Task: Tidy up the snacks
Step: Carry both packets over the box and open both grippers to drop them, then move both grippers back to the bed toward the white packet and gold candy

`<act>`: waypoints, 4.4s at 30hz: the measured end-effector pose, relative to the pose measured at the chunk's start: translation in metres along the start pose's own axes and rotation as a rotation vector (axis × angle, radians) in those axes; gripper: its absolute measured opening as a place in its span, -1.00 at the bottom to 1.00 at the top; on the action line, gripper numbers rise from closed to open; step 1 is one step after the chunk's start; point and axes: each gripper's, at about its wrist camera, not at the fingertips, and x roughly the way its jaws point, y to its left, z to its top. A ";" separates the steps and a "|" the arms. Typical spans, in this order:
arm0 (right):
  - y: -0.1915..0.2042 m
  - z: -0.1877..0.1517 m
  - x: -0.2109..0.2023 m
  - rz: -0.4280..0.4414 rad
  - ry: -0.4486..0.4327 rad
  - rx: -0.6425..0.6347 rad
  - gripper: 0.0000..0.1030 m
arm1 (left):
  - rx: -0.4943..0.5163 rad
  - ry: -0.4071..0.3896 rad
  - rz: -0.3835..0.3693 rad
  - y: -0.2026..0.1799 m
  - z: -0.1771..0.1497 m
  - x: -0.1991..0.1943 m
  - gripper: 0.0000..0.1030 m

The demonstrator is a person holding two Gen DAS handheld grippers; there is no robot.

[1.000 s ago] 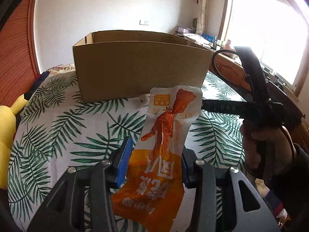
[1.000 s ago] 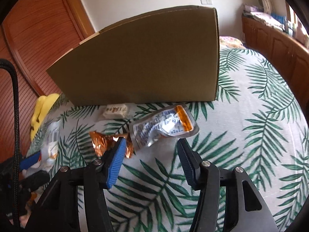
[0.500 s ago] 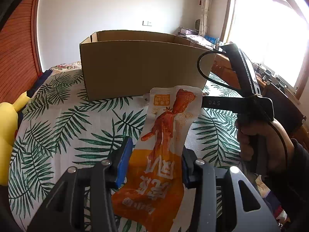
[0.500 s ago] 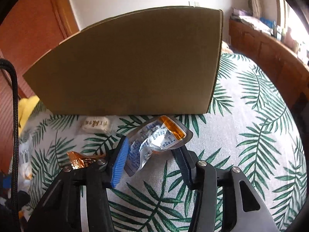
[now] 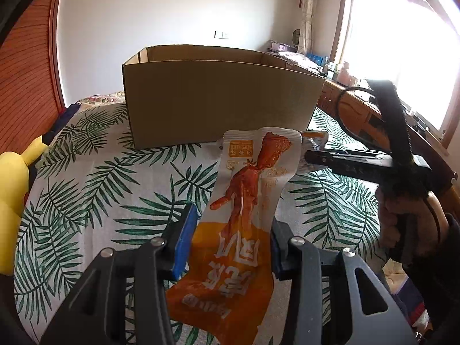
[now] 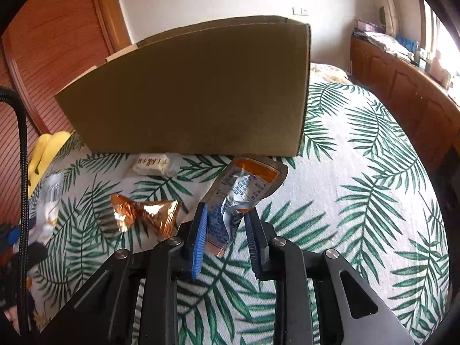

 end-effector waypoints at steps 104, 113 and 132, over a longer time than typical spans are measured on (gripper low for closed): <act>0.015 0.147 0.023 0.100 -0.202 -0.191 -0.49 | 0.092 -0.111 0.079 0.018 0.200 0.116 0.09; 0.020 0.136 -0.001 0.103 -0.235 -0.186 -0.45 | 0.097 -0.125 0.083 0.016 0.191 0.100 0.15; 0.035 0.096 -0.045 0.124 -0.232 -0.194 -0.14 | 0.115 -0.185 0.108 0.008 0.151 0.038 0.42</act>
